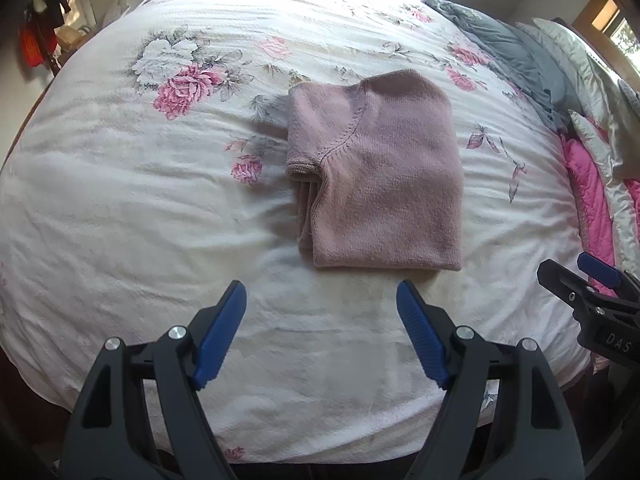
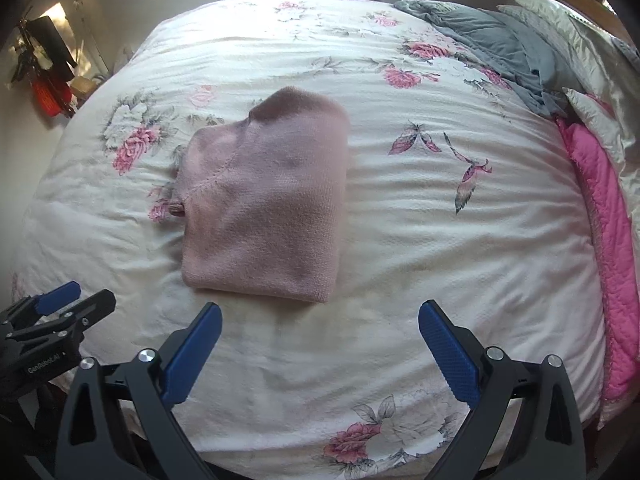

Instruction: Fold small clothes

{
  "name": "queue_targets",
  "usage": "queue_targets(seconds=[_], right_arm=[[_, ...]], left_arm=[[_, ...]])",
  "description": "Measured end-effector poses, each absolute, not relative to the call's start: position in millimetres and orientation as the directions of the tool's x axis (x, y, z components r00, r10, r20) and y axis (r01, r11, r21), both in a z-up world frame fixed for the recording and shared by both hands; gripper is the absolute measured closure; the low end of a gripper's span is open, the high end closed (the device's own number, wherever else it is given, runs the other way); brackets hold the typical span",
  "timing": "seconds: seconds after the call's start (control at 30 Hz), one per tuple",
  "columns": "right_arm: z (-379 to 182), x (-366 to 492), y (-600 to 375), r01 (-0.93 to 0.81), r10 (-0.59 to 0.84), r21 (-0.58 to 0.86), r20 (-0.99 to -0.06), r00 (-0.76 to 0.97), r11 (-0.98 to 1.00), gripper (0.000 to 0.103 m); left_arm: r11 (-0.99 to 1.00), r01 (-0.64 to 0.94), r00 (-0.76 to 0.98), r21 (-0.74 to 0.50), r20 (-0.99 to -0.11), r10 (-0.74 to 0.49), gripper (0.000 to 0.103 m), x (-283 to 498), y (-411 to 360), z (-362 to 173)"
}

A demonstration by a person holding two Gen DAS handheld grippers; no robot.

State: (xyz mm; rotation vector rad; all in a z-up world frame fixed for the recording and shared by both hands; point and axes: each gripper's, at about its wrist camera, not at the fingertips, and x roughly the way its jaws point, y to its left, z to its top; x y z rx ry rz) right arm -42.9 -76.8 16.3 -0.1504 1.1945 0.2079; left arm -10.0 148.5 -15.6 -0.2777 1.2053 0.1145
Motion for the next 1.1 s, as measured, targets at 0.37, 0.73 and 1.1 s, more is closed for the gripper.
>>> queue_targets(seconds=[0.37,0.73,1.1], right_arm=[[16.4,-40.6,-77.9,-0.234,0.063,-0.028,-0.927,0.370,0.972,0.004],[8.1,-36.6,-78.5,-0.223,0.030,-0.056,-0.930,0.365,0.973,0.004],[-0.3,-34.3,-86.2,-0.202,0.017,-0.052,-0.945,0.326,0.978,0.004]], left_arm=[[0.962,-0.229,0.367,-0.148,-0.928,-0.055,0.026,-10.2,146.5,-14.8],[0.963,-0.227,0.364,-0.144,-0.930,-0.053,0.026,-7.5,147.5,-17.3],[0.965,-0.217,0.361,-0.145,-0.931,-0.059,0.026,-5.2,141.9,-18.0]])
